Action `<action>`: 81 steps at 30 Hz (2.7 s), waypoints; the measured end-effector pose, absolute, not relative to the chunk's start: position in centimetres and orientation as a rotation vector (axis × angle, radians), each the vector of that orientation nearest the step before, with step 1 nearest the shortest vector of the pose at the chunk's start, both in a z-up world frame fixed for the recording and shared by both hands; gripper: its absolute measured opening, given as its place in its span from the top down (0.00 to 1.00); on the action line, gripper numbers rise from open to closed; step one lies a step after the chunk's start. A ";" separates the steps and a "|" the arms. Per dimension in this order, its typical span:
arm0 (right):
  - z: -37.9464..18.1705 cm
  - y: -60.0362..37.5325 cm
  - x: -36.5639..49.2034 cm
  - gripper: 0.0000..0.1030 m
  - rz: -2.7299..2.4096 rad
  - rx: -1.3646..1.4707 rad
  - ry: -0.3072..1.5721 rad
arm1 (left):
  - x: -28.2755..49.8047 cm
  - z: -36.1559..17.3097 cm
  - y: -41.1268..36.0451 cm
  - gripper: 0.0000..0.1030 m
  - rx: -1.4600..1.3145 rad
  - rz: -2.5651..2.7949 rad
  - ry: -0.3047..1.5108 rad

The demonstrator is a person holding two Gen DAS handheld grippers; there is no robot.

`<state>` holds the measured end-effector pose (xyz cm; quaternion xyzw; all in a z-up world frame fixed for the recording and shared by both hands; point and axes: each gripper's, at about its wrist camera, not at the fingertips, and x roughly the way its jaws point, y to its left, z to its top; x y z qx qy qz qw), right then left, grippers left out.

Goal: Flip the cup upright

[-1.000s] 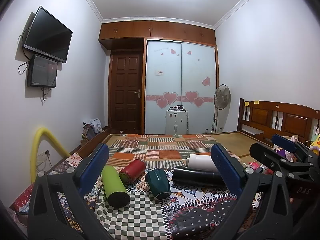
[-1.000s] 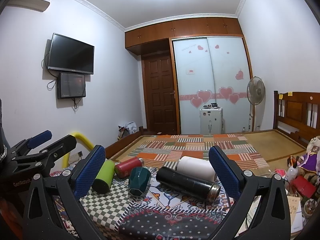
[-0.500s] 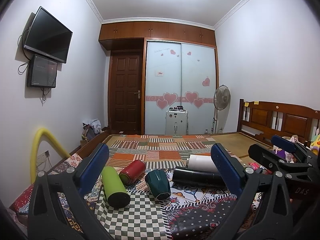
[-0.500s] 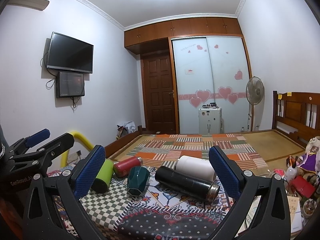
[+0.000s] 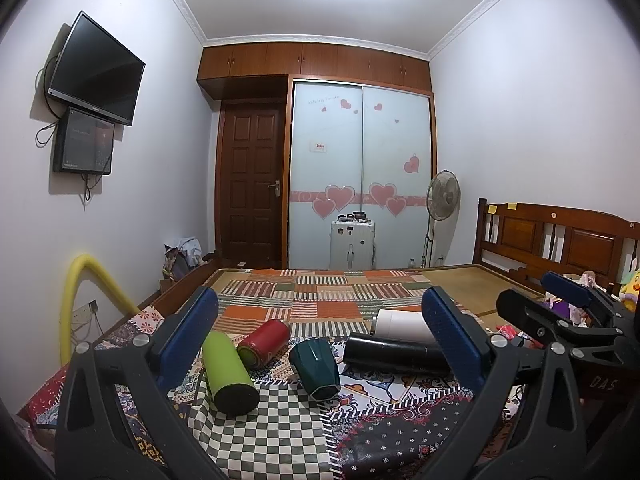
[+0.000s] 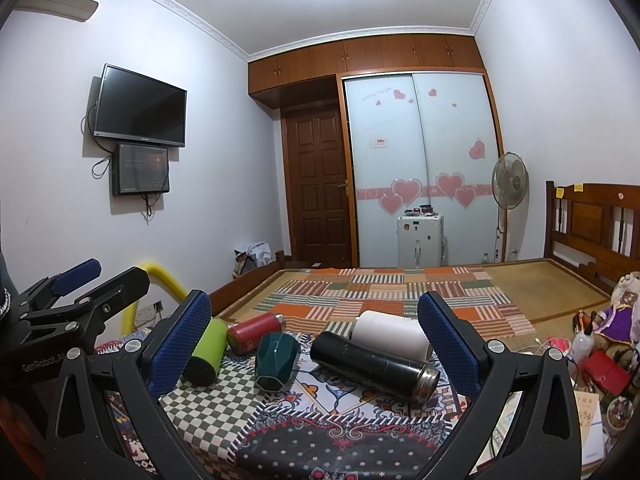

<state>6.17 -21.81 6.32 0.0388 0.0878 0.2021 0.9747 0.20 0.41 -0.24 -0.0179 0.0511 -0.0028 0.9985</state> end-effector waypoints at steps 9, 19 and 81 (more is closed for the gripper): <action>6.0 -21.7 6.2 0.00 0.408 0.079 0.185 | 0.3 -0.5 0.5 0.00 -0.034 -0.003 0.105; 6.0 -21.7 6.2 0.00 0.407 0.079 0.185 | 0.3 -0.4 0.6 0.00 -0.037 -0.004 0.108; -7.1 -5.4 27.4 0.19 0.627 -0.350 0.911 | 12.3 -13.9 11.3 0.00 -0.145 0.130 0.472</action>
